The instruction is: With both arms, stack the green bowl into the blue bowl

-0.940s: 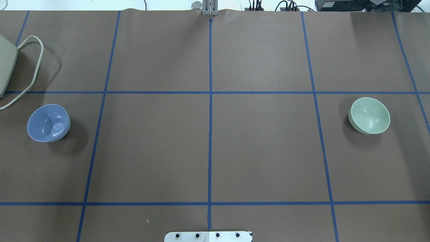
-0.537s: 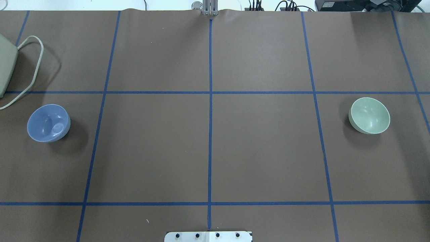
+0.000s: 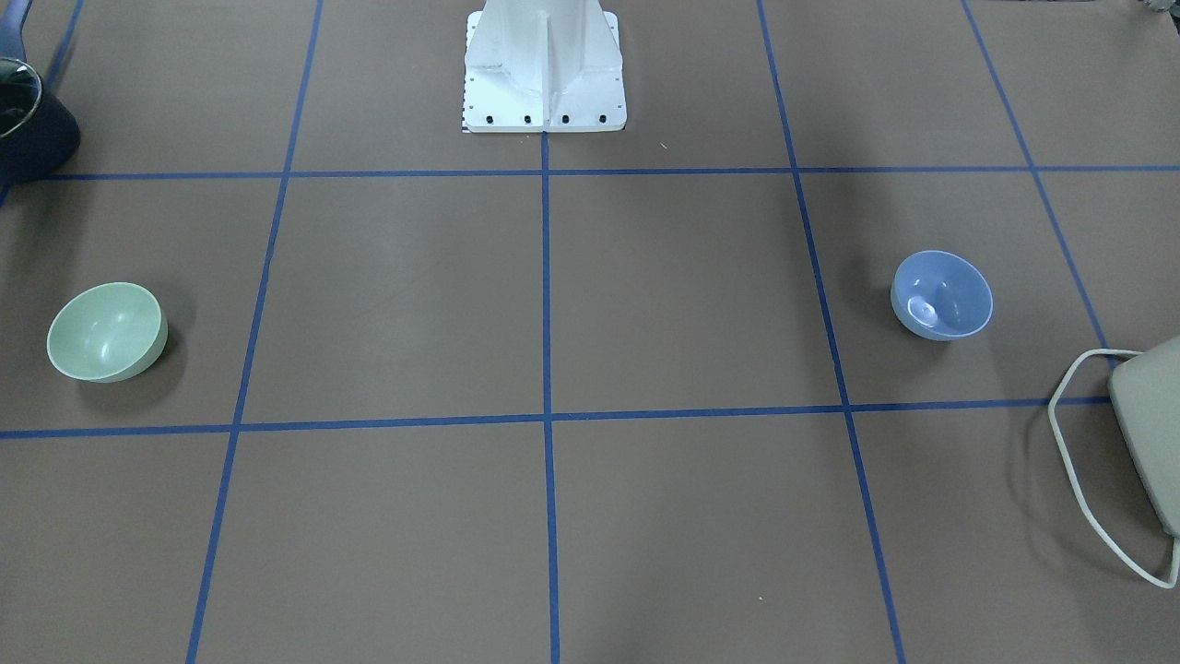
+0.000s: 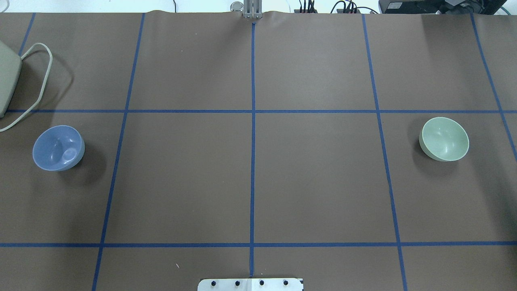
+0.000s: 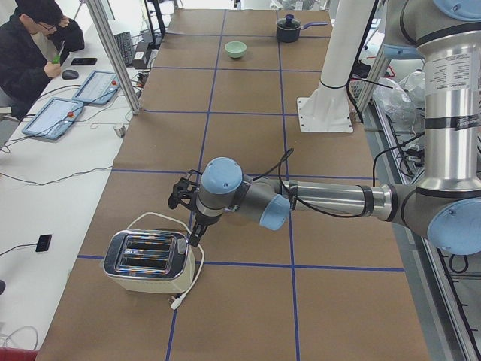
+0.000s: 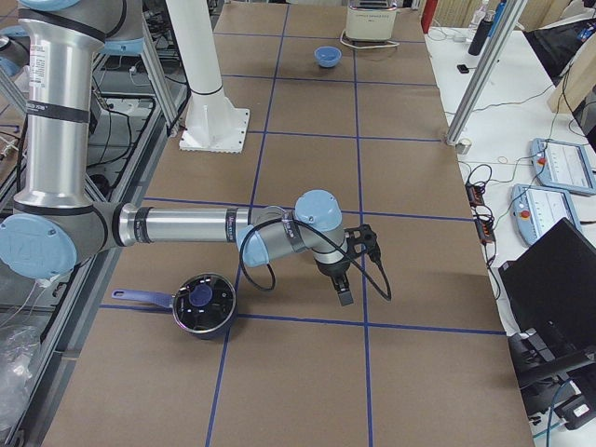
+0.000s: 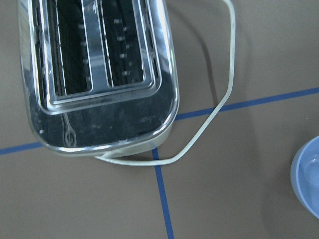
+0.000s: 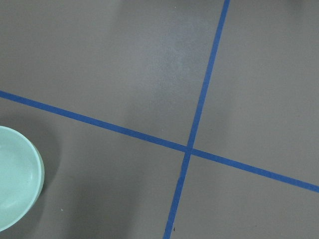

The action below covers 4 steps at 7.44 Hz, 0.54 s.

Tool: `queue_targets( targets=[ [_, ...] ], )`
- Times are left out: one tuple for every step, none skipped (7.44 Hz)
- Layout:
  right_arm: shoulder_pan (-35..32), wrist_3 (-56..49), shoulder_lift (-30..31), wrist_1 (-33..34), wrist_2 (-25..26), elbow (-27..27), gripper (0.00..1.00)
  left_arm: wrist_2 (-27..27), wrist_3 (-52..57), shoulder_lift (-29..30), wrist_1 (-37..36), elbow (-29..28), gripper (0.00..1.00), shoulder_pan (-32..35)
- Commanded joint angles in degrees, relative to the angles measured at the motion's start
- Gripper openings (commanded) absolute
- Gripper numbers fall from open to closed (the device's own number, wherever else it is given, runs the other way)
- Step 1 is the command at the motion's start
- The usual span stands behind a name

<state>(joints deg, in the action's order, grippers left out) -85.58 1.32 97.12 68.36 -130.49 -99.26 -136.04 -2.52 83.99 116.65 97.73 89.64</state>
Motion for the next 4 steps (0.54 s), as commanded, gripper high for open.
queue_targets(
  targets=[
    [1.0,0.1,-0.2,-0.8,-0.1,0.1,1.0,0.2,-6.5,-0.1,9.4,-1.8,0.98,-0.5],
    [1.0,0.2,0.0,-0.8,-0.3,0.1,1.0,0.0,-12.9,0.3,9.7,-1.1,0.98,-3.6],
    [1.1,1.0,0.1,-0.8,-0.4,0.2,1.0,0.4,-15.5,0.2,10.6,-1.1,0.98,-7.4],
    [1.3,1.1,0.4,-0.8,-0.4,0.2,1.0,0.7,-21.8,0.1,10.8,-1.1,0.99,-12.1]
  ],
)
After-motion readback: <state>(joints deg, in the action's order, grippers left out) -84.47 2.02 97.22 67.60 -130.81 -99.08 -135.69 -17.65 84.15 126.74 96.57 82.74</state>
